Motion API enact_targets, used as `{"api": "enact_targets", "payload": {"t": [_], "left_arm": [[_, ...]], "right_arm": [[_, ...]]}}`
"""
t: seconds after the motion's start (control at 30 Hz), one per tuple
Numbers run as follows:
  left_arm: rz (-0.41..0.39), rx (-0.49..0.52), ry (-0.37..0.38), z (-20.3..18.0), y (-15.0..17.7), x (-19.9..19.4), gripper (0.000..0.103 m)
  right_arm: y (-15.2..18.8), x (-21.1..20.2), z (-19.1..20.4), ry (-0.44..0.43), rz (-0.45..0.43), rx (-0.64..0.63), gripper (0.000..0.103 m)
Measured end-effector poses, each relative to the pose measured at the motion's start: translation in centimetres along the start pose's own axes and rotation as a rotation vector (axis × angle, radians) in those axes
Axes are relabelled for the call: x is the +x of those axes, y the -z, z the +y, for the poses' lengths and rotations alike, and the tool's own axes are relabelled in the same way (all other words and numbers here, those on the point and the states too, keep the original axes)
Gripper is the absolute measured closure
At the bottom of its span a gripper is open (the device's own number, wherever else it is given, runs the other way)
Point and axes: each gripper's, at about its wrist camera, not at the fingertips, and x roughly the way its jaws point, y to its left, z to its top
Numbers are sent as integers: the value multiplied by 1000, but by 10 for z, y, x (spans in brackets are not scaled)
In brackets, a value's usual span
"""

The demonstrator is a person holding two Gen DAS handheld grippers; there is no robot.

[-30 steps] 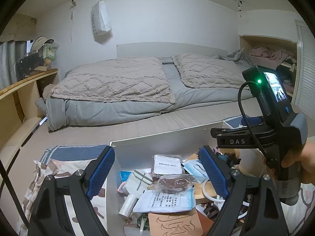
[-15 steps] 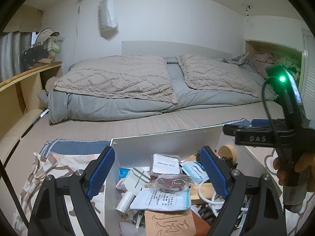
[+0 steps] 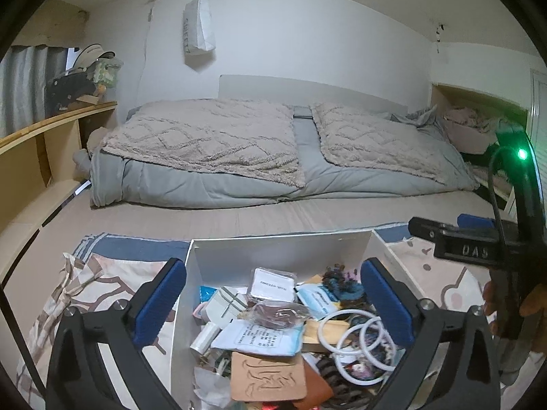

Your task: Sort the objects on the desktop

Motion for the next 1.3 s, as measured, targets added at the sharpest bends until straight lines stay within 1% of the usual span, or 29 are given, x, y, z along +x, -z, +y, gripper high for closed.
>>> {"api": "enact_targets", "payload": {"t": [0.17,0.27,0.4,0.6,1.03,1.17,1.3], "left_arm": [[5,-7,0,-4,-5,-12,0],[4,-10,-13,-4,-6,-20,0],[2,-15,-30,-1,-7,-32,0],[-5,-19,-37,1,-12,-53,0],[-58,39,-33,-11,-18,-117,0],[-70,55,-25,-15,-17,-136,0],[-94,75,-32,-20,-13,-154,0]], "right_arm": [[3,-17,6,-8,-24,-47,0],[5,-28,8,-20,-34,-73,0],[7,-45,10,-32,-53,-89,0],[7,-71,10,-50,-75,-103,0],[18,-124,21,-90,-105,-113,0],[28,-145,23,-79,-142,-127,0],[36,-160,22,-77,-149,-133,0]]}}
